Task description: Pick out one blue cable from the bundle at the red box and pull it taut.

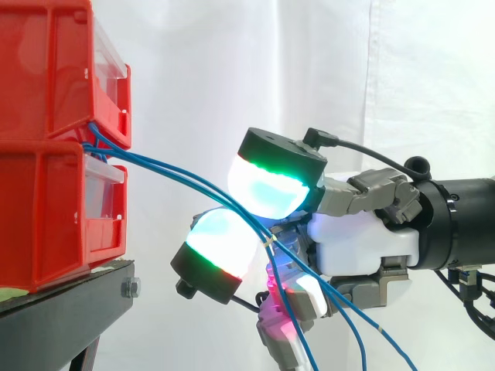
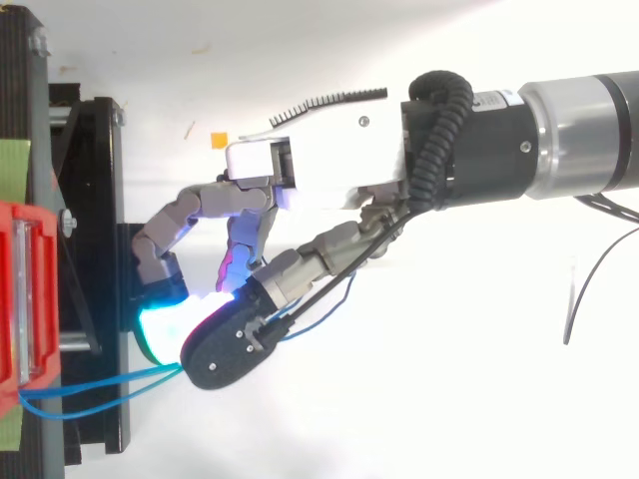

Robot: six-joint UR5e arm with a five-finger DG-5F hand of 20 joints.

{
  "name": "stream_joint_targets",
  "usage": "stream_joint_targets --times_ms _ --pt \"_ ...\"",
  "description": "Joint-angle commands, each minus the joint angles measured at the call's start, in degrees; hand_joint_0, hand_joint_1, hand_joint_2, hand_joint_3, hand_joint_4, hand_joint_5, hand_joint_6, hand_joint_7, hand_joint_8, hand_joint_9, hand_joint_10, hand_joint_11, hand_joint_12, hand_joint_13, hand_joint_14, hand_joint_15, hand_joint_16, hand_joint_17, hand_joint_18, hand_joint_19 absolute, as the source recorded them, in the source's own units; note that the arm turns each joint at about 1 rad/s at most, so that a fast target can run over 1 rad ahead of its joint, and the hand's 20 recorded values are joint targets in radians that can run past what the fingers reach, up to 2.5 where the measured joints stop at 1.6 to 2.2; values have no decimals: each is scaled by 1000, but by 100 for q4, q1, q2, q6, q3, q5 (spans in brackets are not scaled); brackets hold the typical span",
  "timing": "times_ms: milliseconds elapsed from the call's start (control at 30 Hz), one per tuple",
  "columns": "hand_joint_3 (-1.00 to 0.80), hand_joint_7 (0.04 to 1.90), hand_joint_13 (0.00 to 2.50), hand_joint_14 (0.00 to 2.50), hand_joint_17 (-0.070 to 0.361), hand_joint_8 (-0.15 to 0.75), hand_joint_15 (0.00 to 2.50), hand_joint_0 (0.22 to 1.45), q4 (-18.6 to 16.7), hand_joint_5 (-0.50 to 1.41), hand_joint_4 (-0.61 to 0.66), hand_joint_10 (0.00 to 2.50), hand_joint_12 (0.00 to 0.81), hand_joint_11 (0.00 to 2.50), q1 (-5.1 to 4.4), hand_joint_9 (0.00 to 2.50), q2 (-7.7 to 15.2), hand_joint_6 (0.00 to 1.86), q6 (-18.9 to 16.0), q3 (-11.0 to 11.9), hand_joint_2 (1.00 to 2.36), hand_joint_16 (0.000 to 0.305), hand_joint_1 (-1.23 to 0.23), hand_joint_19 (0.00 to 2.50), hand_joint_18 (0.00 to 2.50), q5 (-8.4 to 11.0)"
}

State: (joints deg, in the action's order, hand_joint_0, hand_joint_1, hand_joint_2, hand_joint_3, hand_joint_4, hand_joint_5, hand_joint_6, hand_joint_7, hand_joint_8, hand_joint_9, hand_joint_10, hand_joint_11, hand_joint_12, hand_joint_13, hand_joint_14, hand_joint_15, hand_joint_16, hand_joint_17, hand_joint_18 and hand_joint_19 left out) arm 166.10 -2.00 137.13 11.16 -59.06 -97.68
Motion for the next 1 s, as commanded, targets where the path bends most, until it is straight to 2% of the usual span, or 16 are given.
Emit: stream_joint_targets --times_ms 0,267,367,467,567,633,767,867,967 --pt "-500 1135 993 24 80 291 682 610 1 -72 98 21 317 557 -11 1203 7 649 0 0 1000 35 -422 763 747 12" --pt "-500 1057 1002 22 92 328 665 495 -8 -85 134 21 352 563 -11 1199 7 678 0 -9 1000 41 -451 738 757 12" --pt "-500 1013 1014 22 100 343 666 461 -8 -91 154 18 364 564 -20 1212 -2 692 0 0 1000 44 -516 722 782 12" --pt "-500 966 1038 20 105 358 662 443 -8 -101 174 18 380 582 -20 1223 -2 711 0 -9 1000 47 -648 715 816 12" --pt "-500 919 1029 22 103 358 665 477 -8 -121 165 22 373 642 -20 1209 -2 748 0 -9 1000 46 -762 726 838 12" --pt "-500 893 1015 24 94 327 673 585 -8 -138 115 22 345 685 -20 1197 7 795 0 -9 1000 42 -813 757 815 12" --pt "-493 902 1032 24 93 320 674 696 -8 -150 76 22 339 696 -20 1216 -2 872 0 -9 1000 41 -801 748 828 12" --pt "-354 929 1043 25 92 323 673 701 -8 -152 36 24 342 724 -20 1236 -2 910 0 0 1012 41 -792 742 837 12" --pt "-331 915 1044 25 93 324 677 700 -8 -149 46 24 342 726 -20 1244 -2 923 0 -9 1013 41 -771 742 837 4"
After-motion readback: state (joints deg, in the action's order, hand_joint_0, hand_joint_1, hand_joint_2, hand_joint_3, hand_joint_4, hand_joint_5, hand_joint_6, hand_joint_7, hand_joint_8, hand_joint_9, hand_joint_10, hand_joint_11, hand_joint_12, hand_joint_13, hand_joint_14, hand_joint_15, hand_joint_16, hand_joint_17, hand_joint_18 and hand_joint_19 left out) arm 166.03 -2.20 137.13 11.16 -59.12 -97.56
